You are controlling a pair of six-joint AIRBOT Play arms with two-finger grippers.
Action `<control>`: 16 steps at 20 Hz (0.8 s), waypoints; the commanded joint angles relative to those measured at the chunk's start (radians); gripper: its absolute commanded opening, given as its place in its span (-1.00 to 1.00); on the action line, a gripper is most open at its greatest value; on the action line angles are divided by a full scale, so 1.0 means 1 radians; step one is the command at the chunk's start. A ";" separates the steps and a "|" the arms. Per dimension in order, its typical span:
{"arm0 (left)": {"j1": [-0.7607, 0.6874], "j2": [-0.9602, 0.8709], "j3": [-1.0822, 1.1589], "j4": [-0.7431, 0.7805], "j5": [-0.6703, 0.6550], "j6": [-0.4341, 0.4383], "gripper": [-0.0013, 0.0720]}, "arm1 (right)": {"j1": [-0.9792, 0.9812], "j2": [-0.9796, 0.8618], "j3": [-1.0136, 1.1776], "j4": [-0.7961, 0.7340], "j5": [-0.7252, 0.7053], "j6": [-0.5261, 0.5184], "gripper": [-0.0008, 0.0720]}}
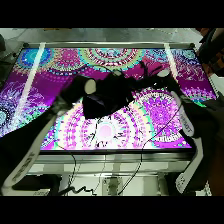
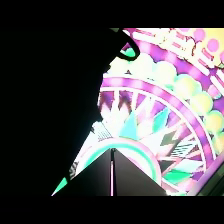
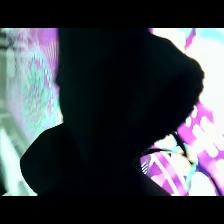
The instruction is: Fold the clothes and pants, and hang the long-sleeved shirts on hangers.
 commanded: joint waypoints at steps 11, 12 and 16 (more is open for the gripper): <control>0.084 0.498 0.000 0.386 -0.006 -0.022 -0.94 | -0.332 0.753 0.006 -0.937 0.203 0.391 -0.92; 0.116 0.522 0.000 0.407 -0.006 -0.022 -0.94 | -0.390 0.809 0.006 -1.017 0.266 0.423 -0.92; 0.303 0.568 -0.001 0.406 -0.006 -0.066 -0.94 | -0.684 0.958 0.005 -1.221 0.505 0.431 -0.92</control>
